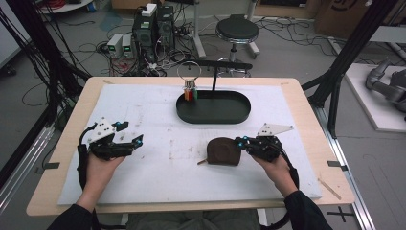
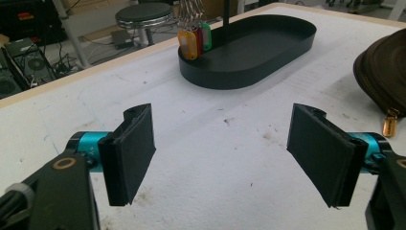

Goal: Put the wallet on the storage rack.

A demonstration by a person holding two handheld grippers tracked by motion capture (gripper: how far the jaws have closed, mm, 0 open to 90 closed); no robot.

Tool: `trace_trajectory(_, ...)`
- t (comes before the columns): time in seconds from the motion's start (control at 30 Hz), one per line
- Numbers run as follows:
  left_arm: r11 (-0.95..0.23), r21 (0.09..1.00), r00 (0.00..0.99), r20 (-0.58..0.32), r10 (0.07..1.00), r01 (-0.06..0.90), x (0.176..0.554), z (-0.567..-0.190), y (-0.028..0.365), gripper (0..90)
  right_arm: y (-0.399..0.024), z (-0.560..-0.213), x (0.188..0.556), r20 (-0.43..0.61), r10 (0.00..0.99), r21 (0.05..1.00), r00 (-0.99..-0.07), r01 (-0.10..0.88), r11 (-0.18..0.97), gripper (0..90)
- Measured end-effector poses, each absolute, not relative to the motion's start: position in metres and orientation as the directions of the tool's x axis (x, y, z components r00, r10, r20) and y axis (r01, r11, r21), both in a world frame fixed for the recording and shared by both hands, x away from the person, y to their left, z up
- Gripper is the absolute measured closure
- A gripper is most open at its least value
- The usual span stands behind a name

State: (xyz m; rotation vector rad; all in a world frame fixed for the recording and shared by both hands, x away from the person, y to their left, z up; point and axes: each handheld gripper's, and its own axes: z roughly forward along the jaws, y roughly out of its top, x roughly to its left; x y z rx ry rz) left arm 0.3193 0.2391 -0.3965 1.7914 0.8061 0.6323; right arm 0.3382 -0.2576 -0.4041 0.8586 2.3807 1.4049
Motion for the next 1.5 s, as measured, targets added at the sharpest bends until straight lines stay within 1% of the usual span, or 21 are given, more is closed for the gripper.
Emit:
trace_trajectory(0.17,-0.246,0.942,0.639,0.047,0.768,0.227,0.319,-0.396,0.24,24.5,-0.257,-0.401,0.334,0.047,0.584,0.883,-0.811,0.307,0.355,87.5)
trace_trajectory(0.27,-0.246,0.943,0.642,0.046,0.765,0.226,0.32,-0.396,0.239,24.5,-0.259,-0.4,0.332,0.06,0.562,0.883,-0.825,0.307,0.355,87.2)
trace_trajectory(0.5,-0.26,0.939,0.668,0.045,0.743,0.225,0.327,-0.397,0.229,24.5,-0.266,-0.399,0.324,0.053,0.503,0.88,-0.863,0.278,0.384,84.9)
trace_trajectory(0.7,-0.267,0.938,0.686,0.045,0.726,0.222,0.334,-0.398,0.22,24.7,-0.268,-0.402,0.317,0.023,0.473,0.87,-0.881,0.25,0.424,76.2)
trace_trajectory(0.93,-0.272,0.938,0.695,0.048,0.717,0.216,0.338,-0.398,0.214,24.6,-0.262,-0.403,0.309,-0.011,0.427,0.859,-0.904,0.21,0.467,70.5)
trace_trajectory(1.23,-0.275,0.938,0.734,0.034,0.678,0.21,0.338,-0.397,0.204,24.7,-0.255,-0.403,0.305,-0.02,0.395,0.862,-0.918,0.185,0.473,71.2)
trace_trajectory(1.33,-0.256,0.942,0.751,0.005,0.66,0.218,0.338,-0.397,0.2,24.6,-0.252,-0.402,0.303,-0.036,0.381,0.863,-0.924,0.163,0.478,71.2)
trace_trajectory(1.4,-0.243,0.945,0.775,-0.019,0.631,0.221,0.338,-0.397,0.195,24.6,-0.25,-0.402,0.303,-0.041,0.373,0.863,-0.927,0.156,0.481,71.4)
trace_trajectory(1.5,-0.253,0.943,0.801,-0.023,0.598,0.216,0.338,-0.397,0.185,24.6,-0.247,-0.402,0.302,-0.046,0.362,0.859,-0.931,0.148,0.49,71.5)
